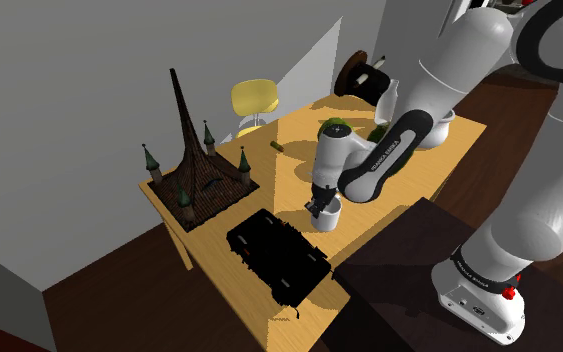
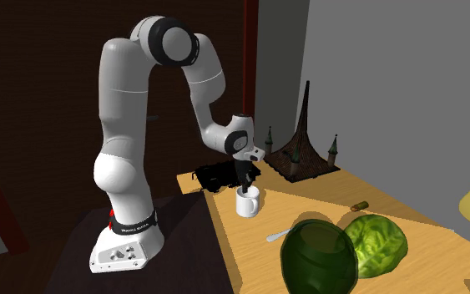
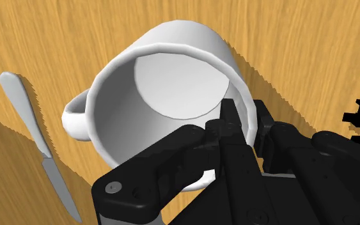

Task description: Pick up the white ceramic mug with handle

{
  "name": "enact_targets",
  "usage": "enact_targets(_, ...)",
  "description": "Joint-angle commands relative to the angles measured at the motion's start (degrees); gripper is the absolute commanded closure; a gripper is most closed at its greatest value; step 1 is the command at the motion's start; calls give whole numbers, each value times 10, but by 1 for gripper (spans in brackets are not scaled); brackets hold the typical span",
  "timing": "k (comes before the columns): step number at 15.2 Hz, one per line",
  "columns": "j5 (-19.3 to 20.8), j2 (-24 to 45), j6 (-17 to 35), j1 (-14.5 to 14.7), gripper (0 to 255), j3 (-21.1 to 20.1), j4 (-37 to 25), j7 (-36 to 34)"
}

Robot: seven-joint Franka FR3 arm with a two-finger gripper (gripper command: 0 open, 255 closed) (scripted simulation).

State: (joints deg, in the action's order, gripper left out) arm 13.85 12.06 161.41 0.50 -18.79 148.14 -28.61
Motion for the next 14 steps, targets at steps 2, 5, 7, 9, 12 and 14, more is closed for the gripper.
enact_targets(2,0,0,0,0,255,0,0,0)
enact_targets(5,-10,-9,-6,-4,255,-6,3,7)
enact_targets(7,-31,-28,-21,-12,255,-18,5,23)
enact_targets(9,-52,-47,-37,-17,255,-27,7,39)
enact_targets(12,-82,-75,-61,-22,255,-38,8,61)
enact_targets(14,-101,-93,-78,-23,255,-42,8,74)
